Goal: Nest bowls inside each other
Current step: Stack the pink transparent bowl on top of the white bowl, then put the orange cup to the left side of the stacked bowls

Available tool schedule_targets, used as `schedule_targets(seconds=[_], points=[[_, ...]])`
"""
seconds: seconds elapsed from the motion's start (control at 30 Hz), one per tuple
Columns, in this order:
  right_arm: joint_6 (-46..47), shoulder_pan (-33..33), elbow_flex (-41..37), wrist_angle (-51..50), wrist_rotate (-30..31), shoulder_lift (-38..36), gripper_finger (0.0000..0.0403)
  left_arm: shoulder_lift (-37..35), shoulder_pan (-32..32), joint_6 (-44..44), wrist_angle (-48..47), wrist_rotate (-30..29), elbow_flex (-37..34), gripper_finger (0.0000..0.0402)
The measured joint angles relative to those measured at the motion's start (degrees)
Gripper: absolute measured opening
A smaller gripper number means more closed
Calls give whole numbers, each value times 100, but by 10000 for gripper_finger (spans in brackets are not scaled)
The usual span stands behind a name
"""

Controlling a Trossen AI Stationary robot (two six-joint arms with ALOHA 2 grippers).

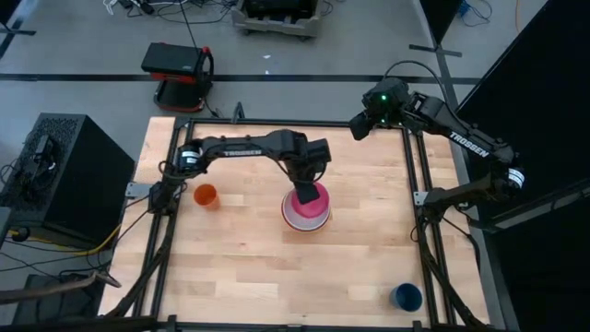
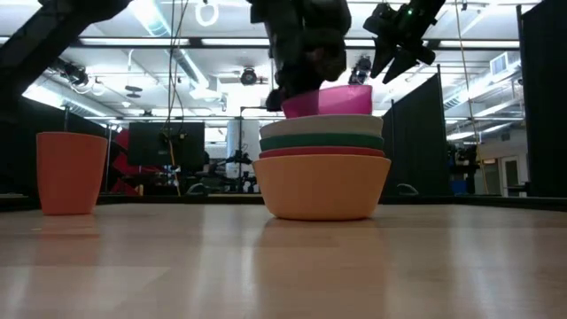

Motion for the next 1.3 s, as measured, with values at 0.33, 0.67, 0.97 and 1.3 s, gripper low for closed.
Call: schedule_targets(seconds=[0.33, 0.67, 0.97, 1.3], points=[[4, 0, 0, -1, 0, -2, 200, 190, -4, 28, -273, -78, -4, 0], [17, 0, 0, 3, 1, -2, 206, 190, -9, 31, -256, 96, -4, 50], [32, 0, -1, 8, 2, -2, 210, 190, -15, 32, -266, 334, -4, 109], [32, 0, -1, 12, 2, -2, 207, -115, 34, 32, -357, 477, 276, 171]])
